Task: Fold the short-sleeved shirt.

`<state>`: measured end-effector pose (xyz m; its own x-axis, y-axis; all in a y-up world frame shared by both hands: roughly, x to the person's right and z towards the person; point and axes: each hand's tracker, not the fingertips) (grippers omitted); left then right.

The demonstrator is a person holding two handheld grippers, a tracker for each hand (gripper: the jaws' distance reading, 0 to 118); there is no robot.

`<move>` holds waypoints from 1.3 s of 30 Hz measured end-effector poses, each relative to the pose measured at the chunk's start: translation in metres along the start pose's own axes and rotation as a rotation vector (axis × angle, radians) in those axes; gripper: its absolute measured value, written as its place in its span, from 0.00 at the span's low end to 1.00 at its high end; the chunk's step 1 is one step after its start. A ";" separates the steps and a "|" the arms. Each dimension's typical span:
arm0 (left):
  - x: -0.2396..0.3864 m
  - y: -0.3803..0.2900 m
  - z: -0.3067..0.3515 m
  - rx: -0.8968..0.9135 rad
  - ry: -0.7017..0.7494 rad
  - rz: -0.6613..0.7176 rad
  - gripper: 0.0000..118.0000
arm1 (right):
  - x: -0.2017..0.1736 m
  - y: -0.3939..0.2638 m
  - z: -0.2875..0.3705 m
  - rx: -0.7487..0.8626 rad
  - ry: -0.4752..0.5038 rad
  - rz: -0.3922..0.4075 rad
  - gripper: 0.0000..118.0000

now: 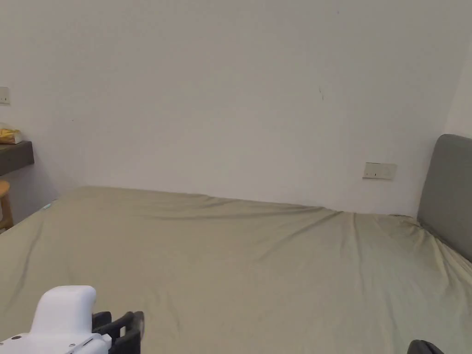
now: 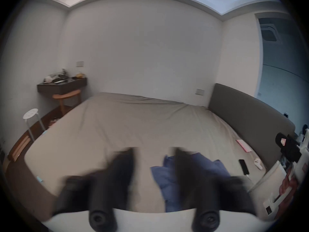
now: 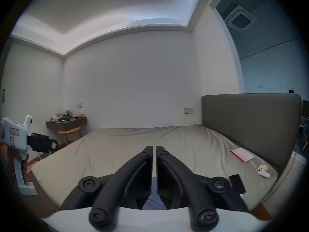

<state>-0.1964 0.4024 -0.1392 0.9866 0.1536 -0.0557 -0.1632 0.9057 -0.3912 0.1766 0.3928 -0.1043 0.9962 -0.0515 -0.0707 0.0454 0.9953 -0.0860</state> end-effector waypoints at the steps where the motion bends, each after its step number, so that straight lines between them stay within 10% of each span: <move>1: -0.006 -0.005 0.004 -0.004 0.049 0.018 0.00 | -0.008 -0.001 -0.001 -0.003 0.021 0.002 0.05; 10: -0.006 0.001 -0.021 -0.051 -0.012 0.045 0.00 | -0.031 0.004 -0.004 -0.002 0.117 0.045 0.05; 11: -0.001 0.002 -0.033 -0.071 -0.029 0.045 0.15 | -0.028 0.006 -0.004 0.002 0.113 0.043 0.05; 14: 0.008 -0.003 -0.092 -0.262 -0.149 0.048 0.99 | -0.016 0.012 -0.004 0.017 0.097 0.038 0.05; 15: 0.012 -0.010 -0.111 -0.277 -0.195 0.071 0.99 | -0.012 0.013 -0.002 0.023 0.088 0.043 0.05; 27: 0.043 -0.129 -0.329 -0.659 -0.022 0.042 0.95 | 0.031 0.025 0.005 0.067 -0.044 0.056 0.05; 31: 0.040 -0.163 -0.358 -0.711 -0.004 0.037 0.31 | 0.035 0.018 -0.006 0.057 -0.053 0.053 0.05; 35: 0.051 -0.169 -0.345 -0.649 0.034 -0.108 0.26 | 0.035 0.008 -0.016 0.017 -0.032 0.055 0.05; 37: 0.047 -0.165 -0.329 -0.587 0.022 -0.067 0.00 | 0.035 0.003 -0.021 -0.025 -0.026 0.041 0.05; 39: 0.045 -0.156 -0.318 -0.603 -0.008 -0.017 0.00 | 0.035 0.002 -0.021 -0.032 -0.019 0.041 0.05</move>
<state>-0.1239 0.1422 -0.3729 0.9885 0.1460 -0.0388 -0.1106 0.5244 -0.8443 0.2105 0.3913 -0.1276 0.9984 -0.0091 -0.0555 0.0027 0.9933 -0.1152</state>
